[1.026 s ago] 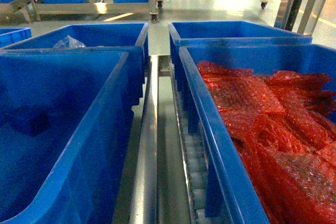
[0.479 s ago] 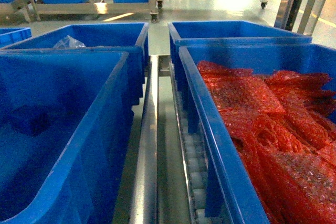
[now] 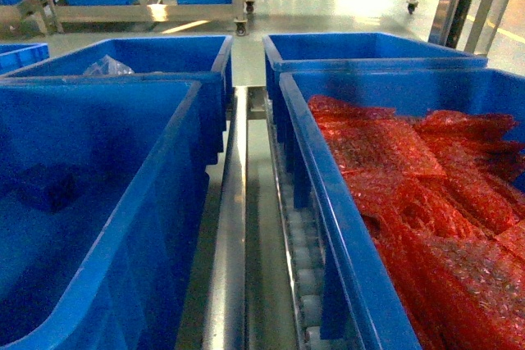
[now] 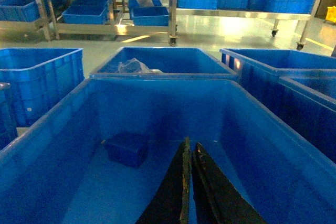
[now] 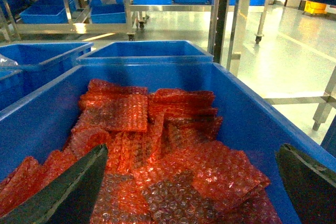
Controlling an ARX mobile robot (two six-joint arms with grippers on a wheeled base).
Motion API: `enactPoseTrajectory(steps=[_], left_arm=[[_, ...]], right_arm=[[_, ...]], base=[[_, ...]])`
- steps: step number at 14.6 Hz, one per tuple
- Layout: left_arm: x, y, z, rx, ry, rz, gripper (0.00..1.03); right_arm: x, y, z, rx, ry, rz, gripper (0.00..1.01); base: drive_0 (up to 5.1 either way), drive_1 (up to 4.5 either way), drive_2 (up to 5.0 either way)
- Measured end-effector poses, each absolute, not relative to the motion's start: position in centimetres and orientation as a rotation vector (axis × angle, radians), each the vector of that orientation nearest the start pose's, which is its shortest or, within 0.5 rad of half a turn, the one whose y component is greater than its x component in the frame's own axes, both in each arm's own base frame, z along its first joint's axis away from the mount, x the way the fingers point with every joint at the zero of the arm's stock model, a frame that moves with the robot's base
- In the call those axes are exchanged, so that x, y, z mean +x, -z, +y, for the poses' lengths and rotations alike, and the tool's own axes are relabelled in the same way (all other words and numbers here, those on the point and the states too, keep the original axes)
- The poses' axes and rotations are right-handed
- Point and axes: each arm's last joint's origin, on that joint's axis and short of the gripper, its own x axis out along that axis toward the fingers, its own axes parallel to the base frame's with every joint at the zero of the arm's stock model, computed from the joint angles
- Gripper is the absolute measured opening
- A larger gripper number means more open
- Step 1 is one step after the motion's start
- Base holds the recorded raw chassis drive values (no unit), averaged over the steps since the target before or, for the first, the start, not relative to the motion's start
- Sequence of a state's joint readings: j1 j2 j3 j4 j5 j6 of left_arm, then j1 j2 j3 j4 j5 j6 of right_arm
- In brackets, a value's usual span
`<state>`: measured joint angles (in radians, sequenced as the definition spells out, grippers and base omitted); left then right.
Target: Pick blue part to blue bin on bottom shelf
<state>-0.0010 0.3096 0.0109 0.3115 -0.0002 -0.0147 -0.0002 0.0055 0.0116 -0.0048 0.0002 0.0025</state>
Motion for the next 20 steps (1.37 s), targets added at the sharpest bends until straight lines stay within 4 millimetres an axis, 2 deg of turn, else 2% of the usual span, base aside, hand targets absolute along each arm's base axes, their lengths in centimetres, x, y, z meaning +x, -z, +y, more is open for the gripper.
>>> enactPoseTrajectory(steps=[6, 9, 16, 17, 18, 20], left_arm=[[10.8, -17.0, 0.0, -0.015, 0.001, -0.012, 0.02], [10.1, -16.3, 0.0, -0.014, 0.004, 0.044, 0.02], [9.8, -16.7, 0.0, -0.013, 0.000, 0.000, 0.02], [9.8, -16.6, 0.0, -0.013, 0.000, 0.004, 0.04], [9.8, -16.6, 0.0, -0.013, 0.001, 0.004, 0.42], [9.8, -16.6, 0.0, -0.013, 0.001, 0.004, 0.67]], right_arm=[[9.7, -16.7, 0.0, 0.002, 0.000, -0.001, 0.98], [9.7, -16.7, 0.0, 0.002, 0.001, -0.001, 0.98], [9.7, -16.7, 0.0, 0.002, 0.000, -0.001, 0.98], [9.7, -16.7, 0.0, 0.002, 0.000, -0.001, 0.98], [9.7, -16.7, 0.0, 0.002, 0.000, -0.001, 0.98], [9.7, -16.7, 0.0, 0.002, 0.000, -0.001, 0.98]], base=[[0.0, 0.00, 0.0], [0.0, 0.00, 0.0], [0.0, 0.00, 0.0], [0.0, 0.00, 0.0], [0.0, 0.00, 0.0], [0.0, 0.00, 0.0]])
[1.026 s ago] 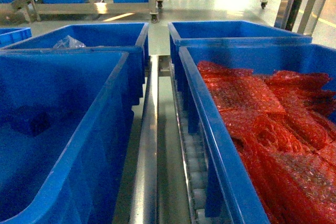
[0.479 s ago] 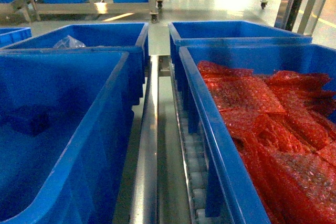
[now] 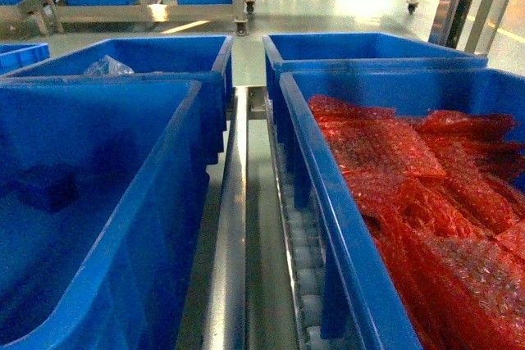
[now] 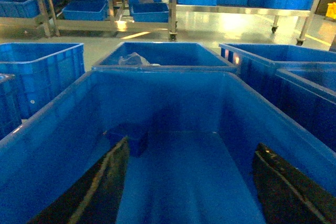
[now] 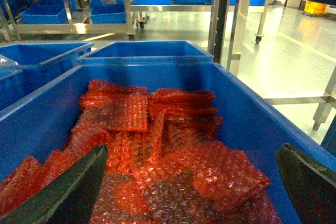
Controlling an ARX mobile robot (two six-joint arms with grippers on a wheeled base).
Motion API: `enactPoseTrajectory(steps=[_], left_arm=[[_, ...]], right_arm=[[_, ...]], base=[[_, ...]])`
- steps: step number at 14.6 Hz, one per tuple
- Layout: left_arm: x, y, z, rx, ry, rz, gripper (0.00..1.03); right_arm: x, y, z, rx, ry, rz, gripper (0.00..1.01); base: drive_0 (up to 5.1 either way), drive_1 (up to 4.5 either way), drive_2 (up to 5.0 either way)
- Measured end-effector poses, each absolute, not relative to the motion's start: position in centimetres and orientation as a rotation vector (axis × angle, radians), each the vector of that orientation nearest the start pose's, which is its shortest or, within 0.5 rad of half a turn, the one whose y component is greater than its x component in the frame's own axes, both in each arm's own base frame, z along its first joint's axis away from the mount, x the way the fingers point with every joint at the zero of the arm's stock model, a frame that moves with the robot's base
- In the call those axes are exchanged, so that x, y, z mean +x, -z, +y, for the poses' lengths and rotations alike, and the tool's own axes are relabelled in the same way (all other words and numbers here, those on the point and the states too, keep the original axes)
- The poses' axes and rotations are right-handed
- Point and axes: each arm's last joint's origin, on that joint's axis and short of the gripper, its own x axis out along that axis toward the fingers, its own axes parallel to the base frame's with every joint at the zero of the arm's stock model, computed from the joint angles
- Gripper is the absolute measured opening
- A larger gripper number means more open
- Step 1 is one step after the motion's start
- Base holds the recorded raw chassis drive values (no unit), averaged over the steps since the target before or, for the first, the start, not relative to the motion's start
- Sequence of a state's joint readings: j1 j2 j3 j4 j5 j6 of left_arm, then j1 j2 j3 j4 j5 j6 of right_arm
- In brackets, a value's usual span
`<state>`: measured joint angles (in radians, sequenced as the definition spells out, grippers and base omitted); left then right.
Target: Pick blue part to blue bin on bottom shelf
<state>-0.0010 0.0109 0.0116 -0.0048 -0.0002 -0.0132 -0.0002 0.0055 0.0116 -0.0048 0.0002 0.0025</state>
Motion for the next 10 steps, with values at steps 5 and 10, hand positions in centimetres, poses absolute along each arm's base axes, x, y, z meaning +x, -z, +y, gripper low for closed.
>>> enactPoseTrajectory(steps=[5, 10], left_arm=[[9.77, -16.62, -0.01, -0.011, 0.001, 0.004, 0.98], [9.77, -16.62, -0.01, -0.011, 0.001, 0.004, 0.98]], right_arm=[[9.73, -16.66, 0.00, 0.002, 0.000, -0.001, 0.98], [9.73, -16.66, 0.00, 0.002, 0.000, -0.001, 0.98]], base=[[0.0, 0.00, 0.0], [0.0, 0.00, 0.0]])
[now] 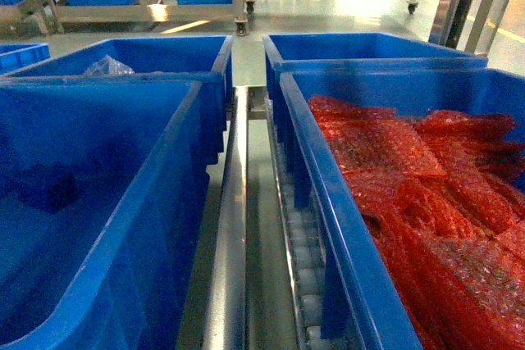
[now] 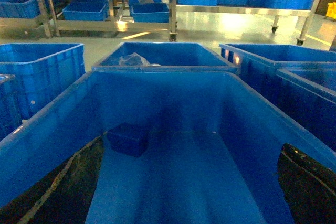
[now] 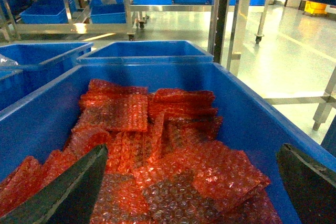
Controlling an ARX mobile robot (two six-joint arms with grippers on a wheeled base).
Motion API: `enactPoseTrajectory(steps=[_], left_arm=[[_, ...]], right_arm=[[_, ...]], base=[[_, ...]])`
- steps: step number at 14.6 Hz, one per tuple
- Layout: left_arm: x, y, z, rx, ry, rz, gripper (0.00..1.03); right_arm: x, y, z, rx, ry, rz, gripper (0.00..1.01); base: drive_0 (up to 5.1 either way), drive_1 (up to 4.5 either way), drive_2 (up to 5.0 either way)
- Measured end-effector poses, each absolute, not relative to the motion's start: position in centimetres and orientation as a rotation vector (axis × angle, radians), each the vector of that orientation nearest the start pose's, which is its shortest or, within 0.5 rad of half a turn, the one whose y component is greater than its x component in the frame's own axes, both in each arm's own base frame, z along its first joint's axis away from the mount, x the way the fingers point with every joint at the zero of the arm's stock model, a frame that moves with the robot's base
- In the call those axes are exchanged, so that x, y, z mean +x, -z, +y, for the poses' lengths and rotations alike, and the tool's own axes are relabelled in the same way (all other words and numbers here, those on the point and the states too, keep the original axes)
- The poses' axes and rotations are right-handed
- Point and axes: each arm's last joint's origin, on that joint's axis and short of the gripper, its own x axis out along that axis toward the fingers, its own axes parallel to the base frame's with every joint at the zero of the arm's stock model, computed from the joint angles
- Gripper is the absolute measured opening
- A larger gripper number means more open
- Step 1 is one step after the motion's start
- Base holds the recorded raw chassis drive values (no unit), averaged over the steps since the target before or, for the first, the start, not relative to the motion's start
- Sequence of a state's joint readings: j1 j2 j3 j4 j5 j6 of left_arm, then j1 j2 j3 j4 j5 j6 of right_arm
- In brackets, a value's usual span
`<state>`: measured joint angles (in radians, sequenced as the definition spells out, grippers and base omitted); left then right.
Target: Pick blue part to blue bin on bottom shelf
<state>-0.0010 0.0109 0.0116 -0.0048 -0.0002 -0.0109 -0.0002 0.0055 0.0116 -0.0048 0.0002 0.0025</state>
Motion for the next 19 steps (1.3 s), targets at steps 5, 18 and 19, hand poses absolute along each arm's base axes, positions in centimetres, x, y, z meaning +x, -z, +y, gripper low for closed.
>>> enactPoseTrajectory(steps=[5, 18, 19], left_arm=[[9.77, -16.62, -0.01, -0.011, 0.000, 0.004, 0.98], [9.77, -16.62, -0.01, -0.011, 0.001, 0.004, 0.98], [9.77, -16.62, -0.01, -0.011, 0.001, 0.004, 0.98]], right_arm=[[9.73, -16.66, 0.00, 0.002, 0.000, -0.001, 0.98], [9.73, -16.66, 0.00, 0.002, 0.000, -0.001, 0.98], [9.73, -16.66, 0.00, 0.002, 0.000, -0.001, 0.98]], base=[[0.0, 0.00, 0.0], [0.0, 0.00, 0.0], [0.0, 0.00, 0.0]])
